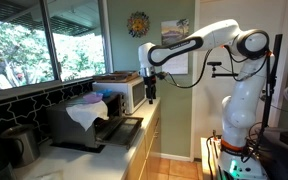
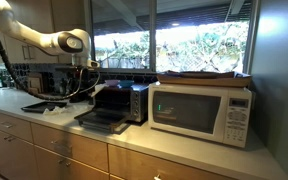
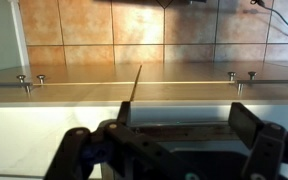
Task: Use the white napkin to wipe the toaster oven door
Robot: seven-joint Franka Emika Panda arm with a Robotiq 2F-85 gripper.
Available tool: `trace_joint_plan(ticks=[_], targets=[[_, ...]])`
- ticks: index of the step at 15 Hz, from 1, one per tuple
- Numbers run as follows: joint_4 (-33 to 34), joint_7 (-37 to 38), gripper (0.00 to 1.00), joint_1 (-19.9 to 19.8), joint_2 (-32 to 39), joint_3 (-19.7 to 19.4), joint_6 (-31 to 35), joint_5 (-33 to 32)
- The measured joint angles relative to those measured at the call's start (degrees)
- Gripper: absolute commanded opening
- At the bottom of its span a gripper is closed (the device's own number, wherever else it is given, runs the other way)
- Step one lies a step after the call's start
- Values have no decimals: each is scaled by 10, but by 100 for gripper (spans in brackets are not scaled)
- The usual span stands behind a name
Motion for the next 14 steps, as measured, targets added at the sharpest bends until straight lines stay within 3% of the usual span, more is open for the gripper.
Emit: trace_joint_plan(ticks=[4,8,11,12,14], targets=[[6,67,100,10,7,24,43,14],[22,214,100,53,25,110,162,9],[68,326,100,63,59,169,242,-80],[85,353,100,62,74,176,255,-126],[95,360,100,63,86,175,257,-134]])
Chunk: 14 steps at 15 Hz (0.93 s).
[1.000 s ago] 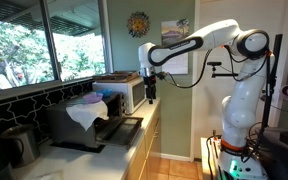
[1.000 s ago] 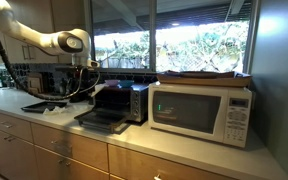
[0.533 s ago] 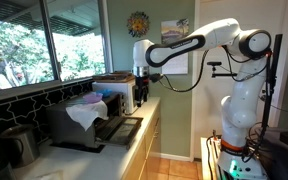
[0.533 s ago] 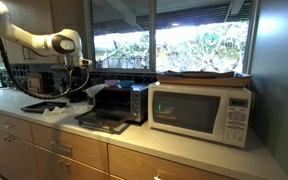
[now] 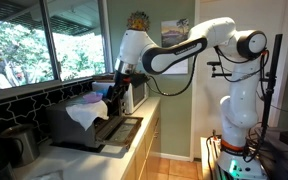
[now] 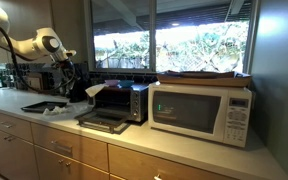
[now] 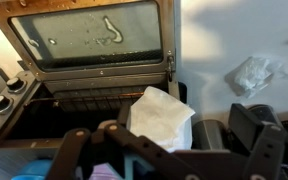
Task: Use the white napkin to wipe the toaster oven door
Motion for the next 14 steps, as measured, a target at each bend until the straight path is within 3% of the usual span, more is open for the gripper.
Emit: trace_joint_plan(ticks=[9,14], targets=[[4,-14,100,5,31,-7,-34,3],[40,-13,100,11,91,-20,-5,-67]])
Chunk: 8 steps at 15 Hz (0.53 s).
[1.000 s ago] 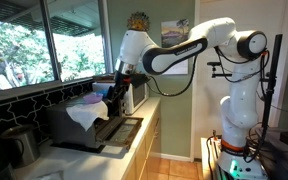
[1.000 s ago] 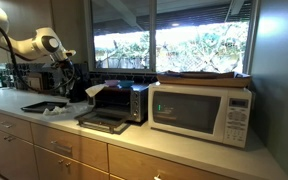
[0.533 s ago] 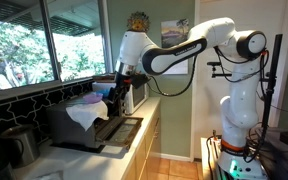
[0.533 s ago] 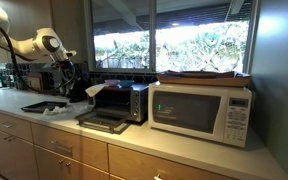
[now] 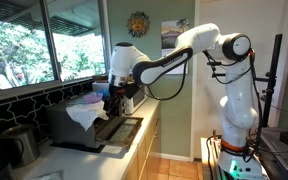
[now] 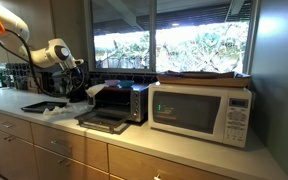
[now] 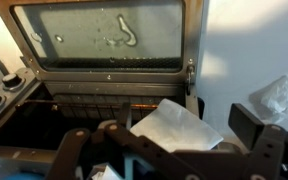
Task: Use the white napkin to wipe the toaster oven door
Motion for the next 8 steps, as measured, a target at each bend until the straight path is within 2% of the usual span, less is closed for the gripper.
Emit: trace_joint_plan(ticks=[8], targets=[[5,3,100,16,7,-20,25,-14]])
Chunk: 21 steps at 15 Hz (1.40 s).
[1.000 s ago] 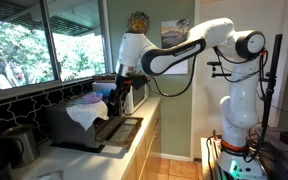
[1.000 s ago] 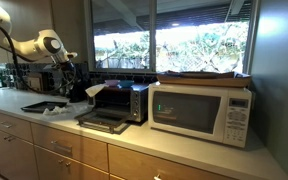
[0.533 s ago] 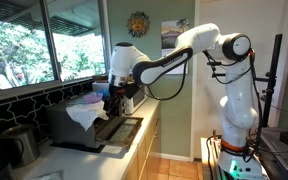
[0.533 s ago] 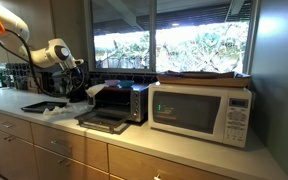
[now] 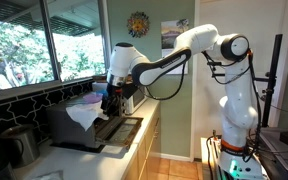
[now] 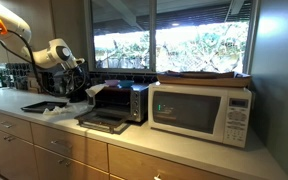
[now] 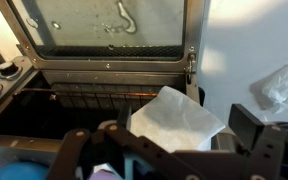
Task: Use the white napkin to wipe the toaster oven door
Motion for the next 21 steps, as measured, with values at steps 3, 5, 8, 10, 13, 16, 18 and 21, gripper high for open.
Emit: trace_joint_plan(ticks=[3,5,8,10,13,16,18,21], targets=[[5,8,100,1,8,-7,15,-22],[14,19,100,3,18,-13,28,-44],[26,35,96,8,38,-23,50,-74],[37,43,82,15,52,-29,59,-87],[52,47,54,27,72,-37,71,-97],[65,49,31,40,87,-45,75,-101],[73,49,16,47,93,-50,75,-102],[80,49,0,56,97,-57,75,-102]])
